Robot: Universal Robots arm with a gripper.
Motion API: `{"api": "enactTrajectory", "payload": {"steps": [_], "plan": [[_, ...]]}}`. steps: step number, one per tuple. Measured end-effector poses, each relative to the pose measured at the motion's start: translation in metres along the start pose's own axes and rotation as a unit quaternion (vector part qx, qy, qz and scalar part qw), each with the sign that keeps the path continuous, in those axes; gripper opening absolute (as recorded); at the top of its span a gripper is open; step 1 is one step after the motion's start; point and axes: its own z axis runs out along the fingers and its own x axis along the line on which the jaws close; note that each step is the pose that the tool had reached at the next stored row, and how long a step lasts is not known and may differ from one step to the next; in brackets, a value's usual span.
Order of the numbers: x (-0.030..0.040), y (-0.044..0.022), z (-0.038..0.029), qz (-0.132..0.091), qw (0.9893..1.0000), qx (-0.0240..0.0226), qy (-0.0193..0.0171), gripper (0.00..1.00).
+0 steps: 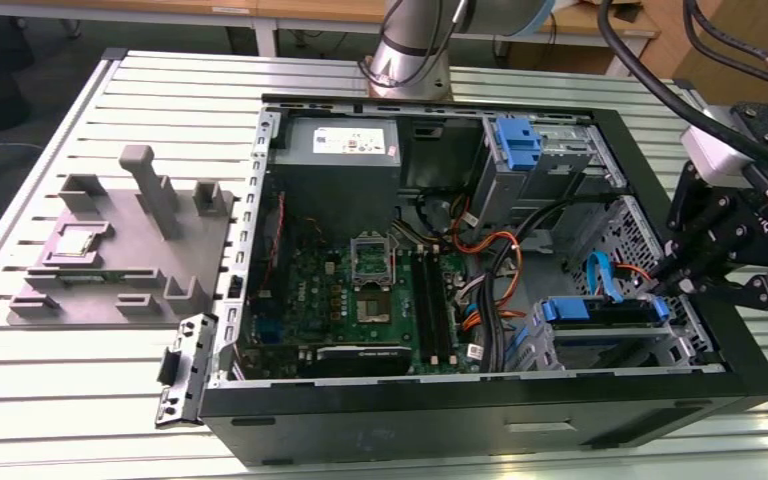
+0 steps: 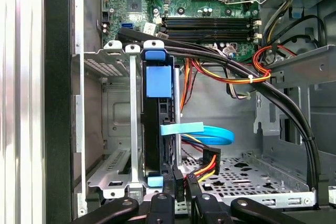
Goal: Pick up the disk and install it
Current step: 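Insert the second disk wire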
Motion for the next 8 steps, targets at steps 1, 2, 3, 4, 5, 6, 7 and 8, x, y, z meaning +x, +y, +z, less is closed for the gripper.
{"api": "enactTrajectory", "payload": {"steps": [1, 2, 3, 4, 5, 6, 7, 8], "plan": [[0.0, 0.0, 0.0, 0.0, 1.0, 0.0, 0.0, 0.22], [0.0, -0.0001, 0.0, 0.0, 1.0, 0.0, 0.0, 0.22], [0.0, -0.0001, 0.0, 0.0, 1.0, 0.0, 0.0, 0.16], [0.0, -0.0001, 0.0, 0.0, 1.0, 0.0, 0.0, 0.16], [0.0, -0.0001, 0.0, 0.0, 1.0, 0.0, 0.0, 0.16], [0.0, -0.0002, 0.0, 0.0, 1.0, 0.0, 0.0, 0.16], [0.0, -0.0002, 0.0, 0.0, 1.0, 0.0, 0.0, 0.16], [0.0, -0.0002, 0.0, 0.0, 1.0, 0.0, 0.0, 0.16]]}}
